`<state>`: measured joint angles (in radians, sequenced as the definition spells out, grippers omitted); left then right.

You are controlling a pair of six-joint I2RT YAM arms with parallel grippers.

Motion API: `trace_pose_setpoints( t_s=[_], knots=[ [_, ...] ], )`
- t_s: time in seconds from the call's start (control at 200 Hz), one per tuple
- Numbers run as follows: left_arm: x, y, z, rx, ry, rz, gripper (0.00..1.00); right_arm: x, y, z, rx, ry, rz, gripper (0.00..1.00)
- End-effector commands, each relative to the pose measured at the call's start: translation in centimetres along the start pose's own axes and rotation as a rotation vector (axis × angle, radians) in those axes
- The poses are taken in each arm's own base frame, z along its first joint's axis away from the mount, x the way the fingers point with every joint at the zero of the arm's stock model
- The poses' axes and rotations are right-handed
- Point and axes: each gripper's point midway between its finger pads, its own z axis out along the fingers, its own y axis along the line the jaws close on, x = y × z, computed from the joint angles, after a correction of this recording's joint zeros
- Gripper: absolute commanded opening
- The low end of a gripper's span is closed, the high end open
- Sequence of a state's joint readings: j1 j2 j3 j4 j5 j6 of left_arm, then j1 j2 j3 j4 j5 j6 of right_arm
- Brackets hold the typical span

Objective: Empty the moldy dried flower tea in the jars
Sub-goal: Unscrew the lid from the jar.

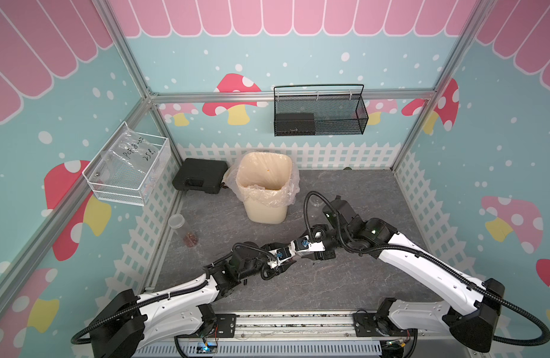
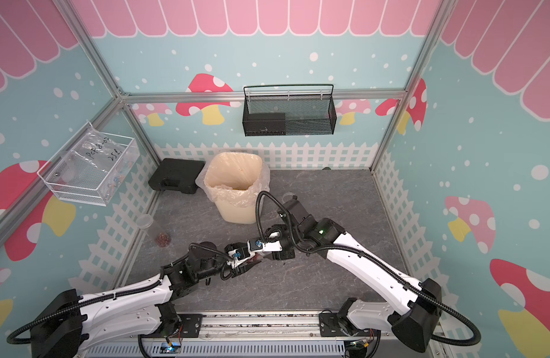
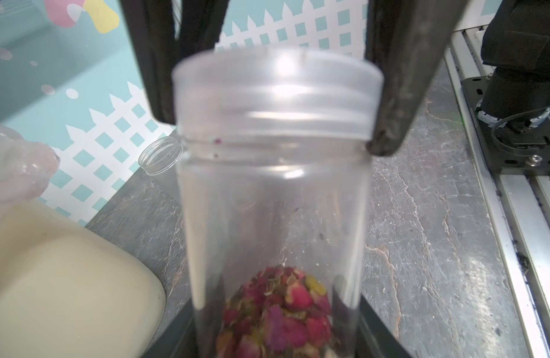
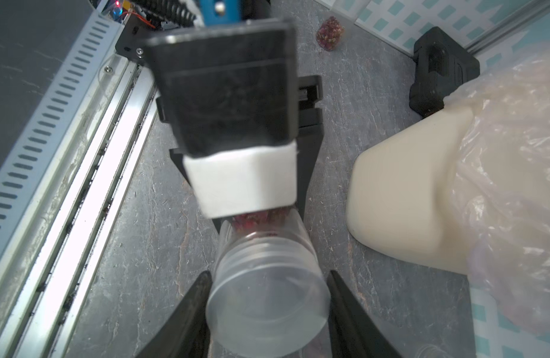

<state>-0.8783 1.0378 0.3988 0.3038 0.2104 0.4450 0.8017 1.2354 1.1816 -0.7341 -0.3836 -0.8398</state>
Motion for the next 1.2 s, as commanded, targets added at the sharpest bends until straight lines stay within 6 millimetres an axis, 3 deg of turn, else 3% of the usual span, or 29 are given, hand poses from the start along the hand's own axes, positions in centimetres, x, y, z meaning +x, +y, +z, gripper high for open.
trace_pose_setpoints(
  t_s=[0.0, 0.095, 0.185, 0.365, 0.575, 0.66, 0.75, 0.866, 1.006, 1.191],
  knots=[
    [-1.2, -2.8, -0.2, 0.144, -0.064, 0.011, 0.04, -0.3, -3.2, -0.3, 0.121, 0.024, -0.187, 0.09],
    [-1.2, -2.7, -0.2, 0.14, -0.062, 0.012, 0.04, -0.5, -3.4, -0.5, 0.147, 0.011, -0.184, 0.13],
    [-1.1, -2.4, -0.2, 0.12, -0.058, 0.014, 0.04, -1.3, -4.2, -1.0, 0.188, -0.027, -0.105, 0.56],
    [-0.8, -1.4, -0.2, 0.056, -0.038, 0.02, 0.04, -4.7, -2.8, -3.0, 0.166, -0.228, -0.009, 0.9],
    [-0.6, -0.3, -0.3, -0.004, -0.026, 0.027, 0.04, -7.2, -1.4, -7.3, 0.24, -0.454, 0.179, 0.93],
    [-0.4, 0.3, -0.3, -0.038, -0.015, 0.032, 0.04, -7.2, -1.6, -8.8, 0.293, -0.532, 0.362, 0.88],
    [-0.4, 1.1, -0.3, -0.082, -0.003, 0.036, 0.04, -5.8, -3.0, -9.4, 0.35, -0.527, 0.62, 0.84],
    [-0.2, 1.8, -0.3, -0.121, 0.013, 0.041, 0.04, -3.2, -4.0, -8.0, 0.375, -0.418, 0.872, 0.87],
    [-0.3, 2.1, -0.3, -0.133, 0.022, 0.048, 0.04, -1.0, -3.5, -5.2, 0.313, -0.285, 1.063, 0.87],
    [-0.5, 2.2, -0.3, -0.13, 0.02, 0.048, 0.04, -0.9, -2.9, -3.2, 0.22, -0.256, 1.166, 0.84]
  ],
)
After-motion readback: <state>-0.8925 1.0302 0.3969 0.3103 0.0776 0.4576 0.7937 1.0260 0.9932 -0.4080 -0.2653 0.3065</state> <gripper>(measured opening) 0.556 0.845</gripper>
